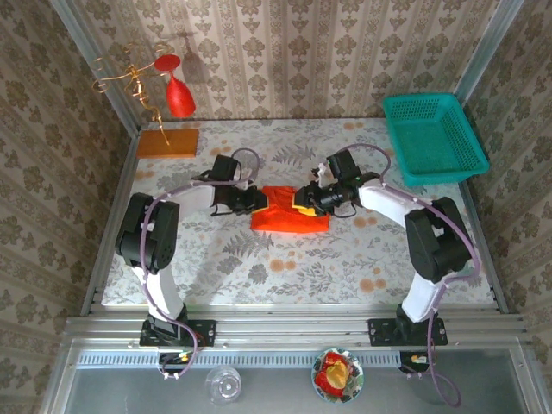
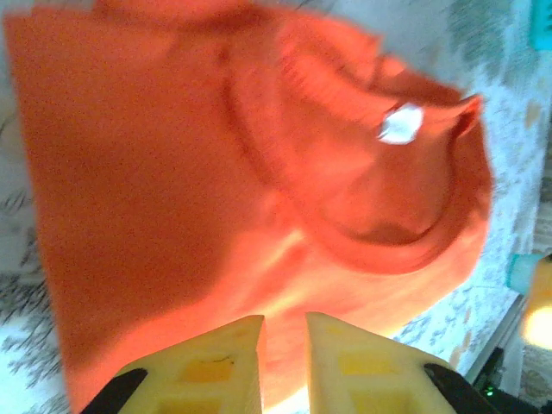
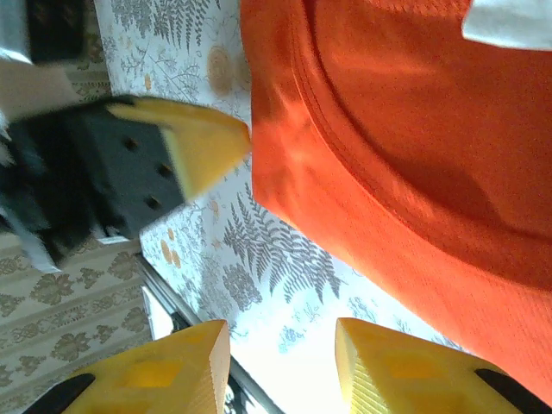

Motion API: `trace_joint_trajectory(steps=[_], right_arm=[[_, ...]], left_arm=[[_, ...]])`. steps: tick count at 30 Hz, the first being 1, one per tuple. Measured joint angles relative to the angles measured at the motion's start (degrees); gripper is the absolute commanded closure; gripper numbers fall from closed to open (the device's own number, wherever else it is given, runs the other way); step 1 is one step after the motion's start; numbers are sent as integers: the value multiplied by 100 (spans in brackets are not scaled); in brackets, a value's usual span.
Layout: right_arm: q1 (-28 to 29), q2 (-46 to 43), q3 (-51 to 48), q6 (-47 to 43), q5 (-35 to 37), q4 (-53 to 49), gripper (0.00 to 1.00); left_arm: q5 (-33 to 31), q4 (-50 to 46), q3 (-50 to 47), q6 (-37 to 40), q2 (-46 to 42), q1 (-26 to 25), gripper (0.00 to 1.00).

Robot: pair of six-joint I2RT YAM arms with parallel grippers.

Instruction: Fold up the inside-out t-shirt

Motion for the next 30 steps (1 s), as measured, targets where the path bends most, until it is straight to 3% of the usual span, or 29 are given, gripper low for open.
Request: trace_joint_trajectory(steps=[8,16,30], right_arm=[[-232,-96,-743,-94,286,13,62],[-494,374,-946,-138,686,96,62],[-494,195,-935,-136,798,-22,61]], left_arm=[[118,66,905,-61,461,-96,79],[155,96,999,-181,1386,-4,77],[-227,87,278,35,-111,361,54]])
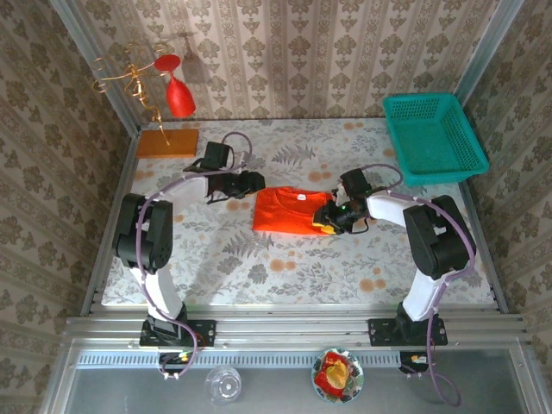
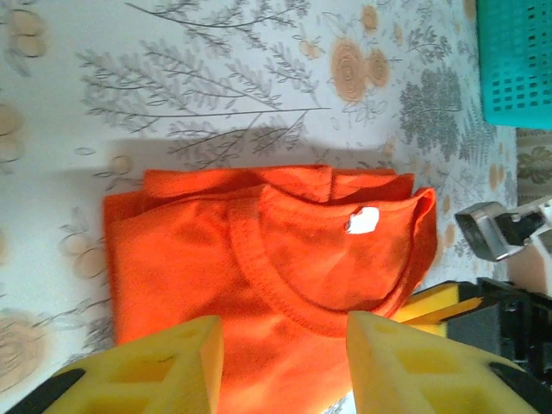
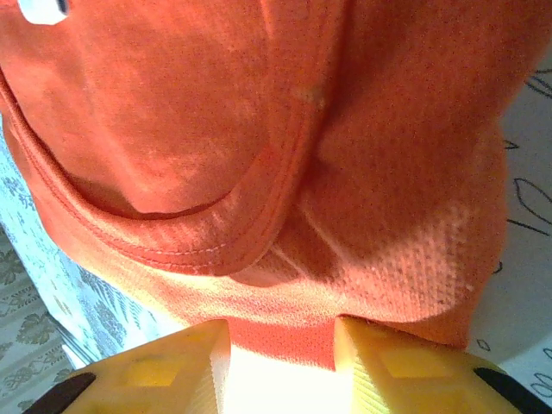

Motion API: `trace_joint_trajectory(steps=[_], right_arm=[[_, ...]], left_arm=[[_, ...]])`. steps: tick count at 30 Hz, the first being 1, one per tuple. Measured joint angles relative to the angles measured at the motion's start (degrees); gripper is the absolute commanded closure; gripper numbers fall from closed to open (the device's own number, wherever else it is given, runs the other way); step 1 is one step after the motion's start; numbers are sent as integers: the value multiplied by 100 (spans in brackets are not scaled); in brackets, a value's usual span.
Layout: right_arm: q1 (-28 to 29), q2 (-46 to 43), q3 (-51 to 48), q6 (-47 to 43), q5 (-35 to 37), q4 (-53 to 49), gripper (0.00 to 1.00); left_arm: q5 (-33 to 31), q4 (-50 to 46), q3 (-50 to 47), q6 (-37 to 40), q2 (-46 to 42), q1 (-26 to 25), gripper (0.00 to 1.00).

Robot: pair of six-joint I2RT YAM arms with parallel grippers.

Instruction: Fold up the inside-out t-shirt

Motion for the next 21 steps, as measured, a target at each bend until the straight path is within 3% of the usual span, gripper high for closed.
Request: trace_joint_trajectory(steps=[10,21], right_arm=[[197,160,1108,17,-247,-122,61],[361,1445,1902,-4,-520,-151,62]], left_arm=[[120,-13,-463,20,387,162,47],[472,129,-208,31,874,68,48]])
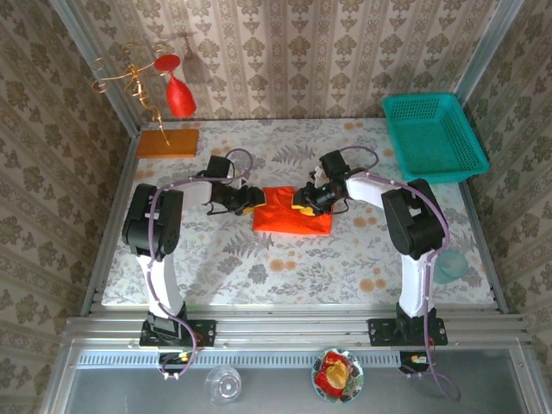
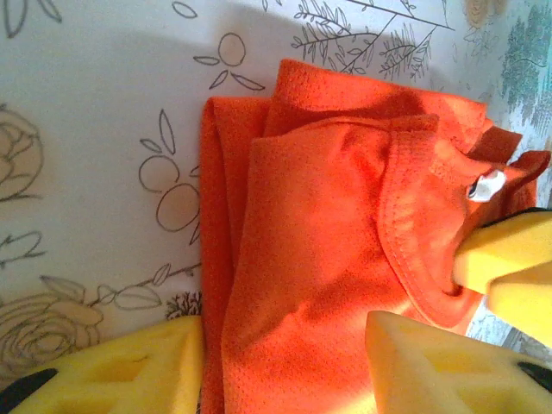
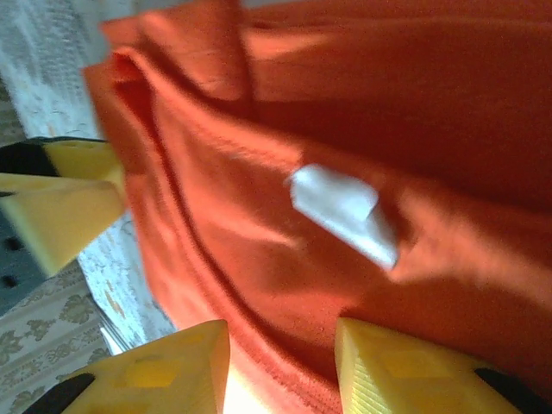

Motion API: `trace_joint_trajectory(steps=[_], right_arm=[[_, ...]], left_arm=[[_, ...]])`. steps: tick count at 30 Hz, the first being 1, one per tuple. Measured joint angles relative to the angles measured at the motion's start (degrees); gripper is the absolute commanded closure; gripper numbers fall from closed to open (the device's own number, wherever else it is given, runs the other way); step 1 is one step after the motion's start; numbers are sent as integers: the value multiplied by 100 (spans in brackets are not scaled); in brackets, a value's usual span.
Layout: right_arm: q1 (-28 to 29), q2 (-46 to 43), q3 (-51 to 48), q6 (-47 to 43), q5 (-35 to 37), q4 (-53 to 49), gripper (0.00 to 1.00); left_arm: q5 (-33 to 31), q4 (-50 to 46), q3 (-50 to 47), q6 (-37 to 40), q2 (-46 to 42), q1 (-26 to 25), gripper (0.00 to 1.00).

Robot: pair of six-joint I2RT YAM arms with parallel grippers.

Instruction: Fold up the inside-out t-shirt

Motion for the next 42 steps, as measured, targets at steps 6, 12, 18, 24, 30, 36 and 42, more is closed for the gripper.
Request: trace_joint_trajectory(steps=[6,12,18,24,30,36,42], right_arm=[[0,83,0,2,-50,26,62],[0,85,-2,2,-55,33,62],[0,98,-2,4,-83,46,62],[-7,103,-2,4,-118,68,62],[-9,83,-2,-2,-101,52,61],[-81,-385,-2,-94,190,-238,61],[-223,-949,-129,-291,363,-448,60]], left_arm=[[208,-236,293,184,208,-24,50],[323,-579,597,518,398,-131,53],[461,-693,695,739,522,-162,66],[529,-734,695,841,610,-186,87],[474,-743,656,881,557,-142,97],[48,-1272,691,1226,382,157,99],[-680,-1989,935,1738,291,649,98]])
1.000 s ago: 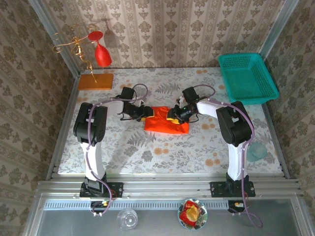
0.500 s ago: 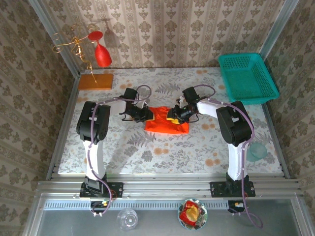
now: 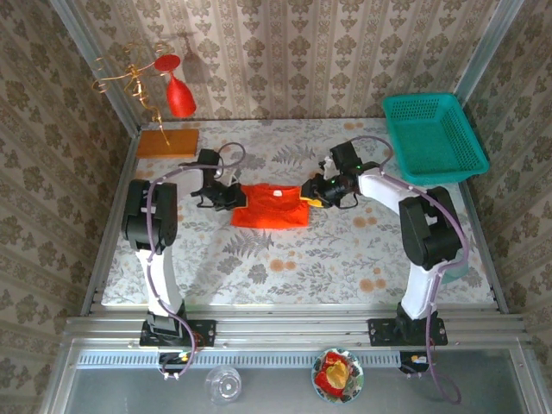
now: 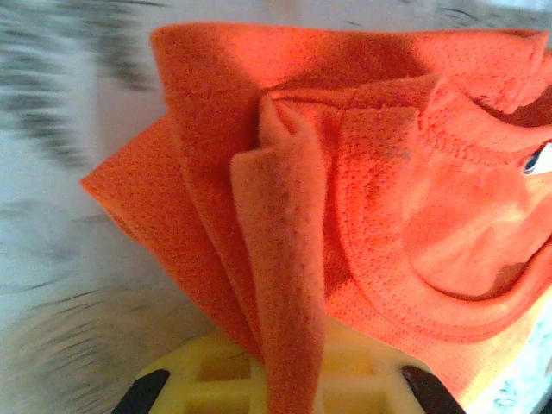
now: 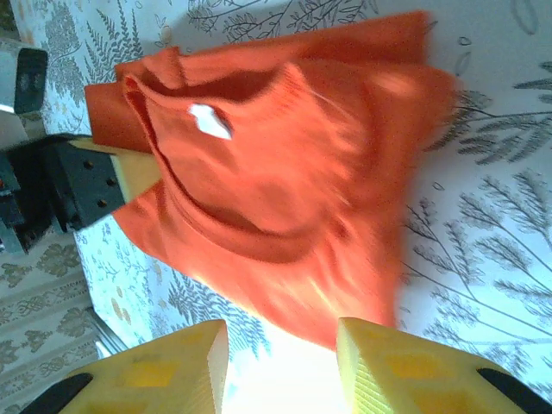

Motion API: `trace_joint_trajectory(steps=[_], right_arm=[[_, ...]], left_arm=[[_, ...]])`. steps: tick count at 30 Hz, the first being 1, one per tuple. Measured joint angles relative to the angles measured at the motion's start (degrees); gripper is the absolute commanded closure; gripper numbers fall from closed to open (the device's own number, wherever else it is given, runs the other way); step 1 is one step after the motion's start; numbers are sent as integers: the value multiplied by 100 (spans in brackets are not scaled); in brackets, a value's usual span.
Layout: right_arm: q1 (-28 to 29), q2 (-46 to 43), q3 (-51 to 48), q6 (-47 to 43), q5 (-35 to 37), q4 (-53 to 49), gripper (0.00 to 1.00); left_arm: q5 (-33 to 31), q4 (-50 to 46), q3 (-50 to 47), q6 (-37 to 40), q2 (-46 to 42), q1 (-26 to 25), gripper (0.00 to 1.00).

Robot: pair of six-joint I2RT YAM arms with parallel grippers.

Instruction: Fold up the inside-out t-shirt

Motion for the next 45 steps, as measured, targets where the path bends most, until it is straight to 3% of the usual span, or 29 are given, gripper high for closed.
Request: trace_joint_trajectory(steps=[14,24,35,38,45], right_arm=[[-175,-402,-520,-400,133,-494,60],[-527,-704,-916,-619,162,-619,60],[-586,-1032,-1198,-614,260,-811,60],[-586,-1158,-1287,-612,260,-907,60],[-586,-1392,-1410,-612,304,-1043,60]], left_arm=[[-2564,-1113,1067,944,26,1351,99],[-4430,-1344,2728,1965,1115,2009,99],[-5213,-1484,4009,2588,1921,2227,91],[-5410,-1475,4207,2618,2070,2225,87],[-5676,-1440,4253,2708,2092,2232,58]])
